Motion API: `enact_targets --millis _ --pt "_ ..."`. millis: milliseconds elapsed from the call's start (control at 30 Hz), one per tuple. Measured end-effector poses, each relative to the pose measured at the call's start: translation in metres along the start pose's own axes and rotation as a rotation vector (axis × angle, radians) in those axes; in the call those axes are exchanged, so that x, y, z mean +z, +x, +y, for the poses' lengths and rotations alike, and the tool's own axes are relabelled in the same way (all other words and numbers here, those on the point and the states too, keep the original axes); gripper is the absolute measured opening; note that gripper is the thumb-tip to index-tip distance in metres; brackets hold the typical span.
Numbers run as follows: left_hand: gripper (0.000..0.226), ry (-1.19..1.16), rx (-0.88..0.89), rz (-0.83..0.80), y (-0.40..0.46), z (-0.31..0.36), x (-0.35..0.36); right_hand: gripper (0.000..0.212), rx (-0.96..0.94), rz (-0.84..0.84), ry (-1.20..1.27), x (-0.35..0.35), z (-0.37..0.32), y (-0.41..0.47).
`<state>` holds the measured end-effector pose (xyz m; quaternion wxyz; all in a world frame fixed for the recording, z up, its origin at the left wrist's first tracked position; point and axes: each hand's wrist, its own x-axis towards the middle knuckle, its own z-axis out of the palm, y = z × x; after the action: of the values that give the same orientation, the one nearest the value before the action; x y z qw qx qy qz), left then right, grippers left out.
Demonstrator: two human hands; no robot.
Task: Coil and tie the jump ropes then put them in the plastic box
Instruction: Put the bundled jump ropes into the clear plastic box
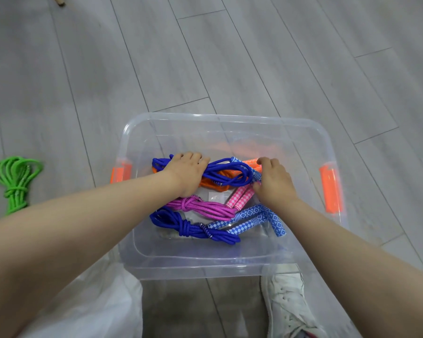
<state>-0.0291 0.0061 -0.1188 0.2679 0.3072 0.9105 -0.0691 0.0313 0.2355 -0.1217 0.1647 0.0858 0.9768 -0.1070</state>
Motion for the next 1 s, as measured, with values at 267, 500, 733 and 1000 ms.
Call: enact_targets --millis 267,500,733,1000 --pt "0.059 -0.112 0.002 0.149 -0.029 -0.002 -0.024 0.047 -0.210 0.152 0.118 -0.017 -0.034 -0.010" --pt "0.046 -0.102 0.008 0.502 -0.085 -0.037 -0.053 0.041 -0.512 0.232 0.302 -0.046 -0.108 -0.016" --pt "0.036 -0.493 -0.229 0.813 -0.148 -0.113 -0.040 0.037 -0.675 0.235 0.367 -0.065 -0.207 -0.024" --pt "0.049 -0.597 -0.636 0.571 -0.200 -0.209 0.072 0.036 -0.702 0.079 0.116 -0.035 -0.328 -0.033"
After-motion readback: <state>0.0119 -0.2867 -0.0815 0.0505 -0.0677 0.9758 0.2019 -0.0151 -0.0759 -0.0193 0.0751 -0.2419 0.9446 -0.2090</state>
